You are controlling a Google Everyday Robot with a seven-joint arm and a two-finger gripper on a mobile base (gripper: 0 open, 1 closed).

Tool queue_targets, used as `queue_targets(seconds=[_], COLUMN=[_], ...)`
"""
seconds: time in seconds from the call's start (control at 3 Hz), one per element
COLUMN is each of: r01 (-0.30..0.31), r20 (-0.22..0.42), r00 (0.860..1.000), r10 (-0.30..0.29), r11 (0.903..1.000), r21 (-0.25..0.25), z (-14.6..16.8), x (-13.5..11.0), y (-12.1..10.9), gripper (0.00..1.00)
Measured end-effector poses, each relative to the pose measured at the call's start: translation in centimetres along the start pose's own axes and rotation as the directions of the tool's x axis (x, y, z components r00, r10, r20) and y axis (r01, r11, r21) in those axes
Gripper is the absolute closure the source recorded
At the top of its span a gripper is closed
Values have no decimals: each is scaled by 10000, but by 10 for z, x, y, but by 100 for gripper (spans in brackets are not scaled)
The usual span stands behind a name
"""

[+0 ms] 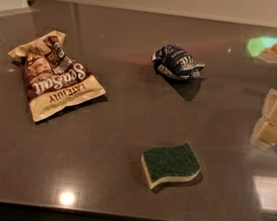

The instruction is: Move sponge near brown chip bag

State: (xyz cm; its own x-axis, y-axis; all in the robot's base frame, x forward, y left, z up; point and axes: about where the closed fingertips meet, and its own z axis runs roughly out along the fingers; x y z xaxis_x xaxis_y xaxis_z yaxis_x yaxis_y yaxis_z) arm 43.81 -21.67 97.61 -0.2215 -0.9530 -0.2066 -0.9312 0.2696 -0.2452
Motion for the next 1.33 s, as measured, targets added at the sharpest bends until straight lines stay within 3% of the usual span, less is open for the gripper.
queue_targets(seconds=[0.33,0.67,1.0,1.33], r01=[0,461,1260,2269], r20=[1,100,647,1366], r00=[10000,9989,9904,9675], r10=[0,-459,-1221,-2128], r11=[10000,9988,9901,9690], r21=[2,-167,-612,-979], z=[0,1,10,24], x=[0,-6,-22,-44], y=[0,8,26,54], gripper=[0,0,0,0])
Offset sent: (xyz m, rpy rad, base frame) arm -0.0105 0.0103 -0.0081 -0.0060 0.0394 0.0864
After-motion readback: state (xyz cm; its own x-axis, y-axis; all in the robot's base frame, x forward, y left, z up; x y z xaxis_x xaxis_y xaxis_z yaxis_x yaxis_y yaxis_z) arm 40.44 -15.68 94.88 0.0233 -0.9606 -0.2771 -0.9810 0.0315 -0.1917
